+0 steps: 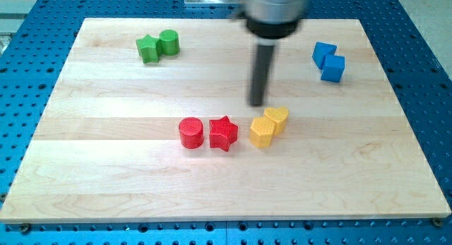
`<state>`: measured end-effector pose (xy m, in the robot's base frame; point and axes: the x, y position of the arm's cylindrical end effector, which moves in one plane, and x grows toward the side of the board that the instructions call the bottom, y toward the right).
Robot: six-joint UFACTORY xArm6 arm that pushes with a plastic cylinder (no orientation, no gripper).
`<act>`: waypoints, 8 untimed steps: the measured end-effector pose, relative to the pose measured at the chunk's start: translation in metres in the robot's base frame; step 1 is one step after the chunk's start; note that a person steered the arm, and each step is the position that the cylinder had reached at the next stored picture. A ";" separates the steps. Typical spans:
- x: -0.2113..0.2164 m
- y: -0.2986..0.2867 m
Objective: Push the heart to the bottom of the blue cube
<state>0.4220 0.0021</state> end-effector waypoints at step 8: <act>0.085 0.177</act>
<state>0.5068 0.1787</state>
